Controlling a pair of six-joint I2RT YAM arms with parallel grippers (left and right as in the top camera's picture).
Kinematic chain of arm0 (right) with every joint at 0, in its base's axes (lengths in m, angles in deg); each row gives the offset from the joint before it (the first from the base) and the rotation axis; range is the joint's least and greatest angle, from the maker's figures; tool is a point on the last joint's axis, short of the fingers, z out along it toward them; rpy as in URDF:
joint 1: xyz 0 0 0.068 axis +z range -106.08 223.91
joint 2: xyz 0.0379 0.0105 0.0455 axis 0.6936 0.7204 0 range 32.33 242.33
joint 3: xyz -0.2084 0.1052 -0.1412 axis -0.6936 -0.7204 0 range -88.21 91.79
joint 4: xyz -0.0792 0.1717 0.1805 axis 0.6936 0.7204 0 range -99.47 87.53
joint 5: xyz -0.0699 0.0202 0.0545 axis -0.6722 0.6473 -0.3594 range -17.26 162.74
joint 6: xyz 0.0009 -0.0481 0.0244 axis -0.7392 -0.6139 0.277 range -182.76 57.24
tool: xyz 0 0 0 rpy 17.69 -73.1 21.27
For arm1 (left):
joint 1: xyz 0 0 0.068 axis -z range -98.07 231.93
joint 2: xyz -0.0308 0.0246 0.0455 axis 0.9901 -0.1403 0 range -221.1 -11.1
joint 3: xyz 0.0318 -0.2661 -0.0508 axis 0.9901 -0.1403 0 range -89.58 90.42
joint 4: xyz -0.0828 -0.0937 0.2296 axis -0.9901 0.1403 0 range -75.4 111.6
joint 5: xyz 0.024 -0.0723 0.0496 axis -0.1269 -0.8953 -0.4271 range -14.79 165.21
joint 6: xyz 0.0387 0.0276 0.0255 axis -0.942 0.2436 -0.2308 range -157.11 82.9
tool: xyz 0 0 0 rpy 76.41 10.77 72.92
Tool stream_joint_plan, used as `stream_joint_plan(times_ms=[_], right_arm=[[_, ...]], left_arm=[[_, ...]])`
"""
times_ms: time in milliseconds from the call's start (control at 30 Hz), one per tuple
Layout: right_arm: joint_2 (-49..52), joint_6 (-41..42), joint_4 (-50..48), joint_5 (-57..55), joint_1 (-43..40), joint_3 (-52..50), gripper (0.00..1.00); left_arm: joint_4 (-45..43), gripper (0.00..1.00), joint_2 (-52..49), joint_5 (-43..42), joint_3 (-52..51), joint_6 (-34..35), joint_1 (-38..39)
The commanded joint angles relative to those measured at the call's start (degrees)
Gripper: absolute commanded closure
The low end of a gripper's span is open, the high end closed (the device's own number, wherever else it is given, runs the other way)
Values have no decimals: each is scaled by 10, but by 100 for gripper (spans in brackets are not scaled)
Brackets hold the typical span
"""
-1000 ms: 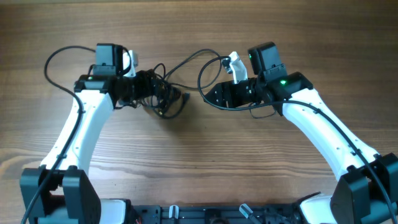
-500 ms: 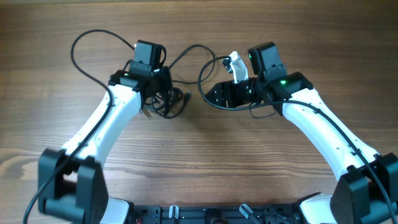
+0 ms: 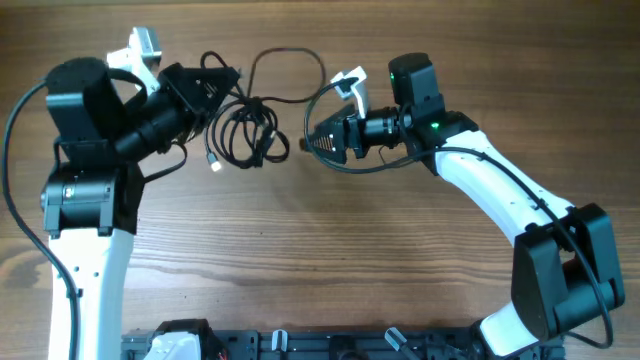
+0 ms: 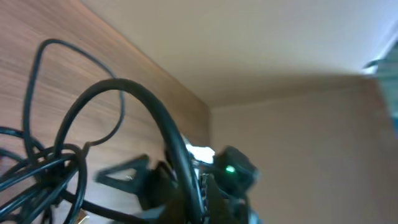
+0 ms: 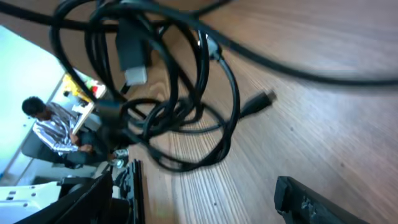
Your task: Untangle cables
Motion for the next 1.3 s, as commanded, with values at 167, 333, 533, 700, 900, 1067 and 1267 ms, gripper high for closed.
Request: stream_joint_plan(times_ms=[167,333,533,700,900,1067,1267], right_arm=[[4,31,-74,51,16,5,14],[4,143,-173,-9,29,5,15],[5,49,-70,-134,60,5,27],[5,82,-38,-275,47,5,96],[5,71,-16,-214,32,5,96],[5,130,146,-580,-6,5,96],[5,142,197,-598,-175,5,96]], left_arm=[[-67,96,3,-149,11,167,-4],[-66,96,3,-182,11,205,-4],[-110,96,3,-202,11,223,-4],[-111,96,3,-212,11,223,-4],[-115,96,3,-248,11,257,-4],[-169,96,3,-256,11,280,-6],[-122,96,3,-254,11,184,-100]])
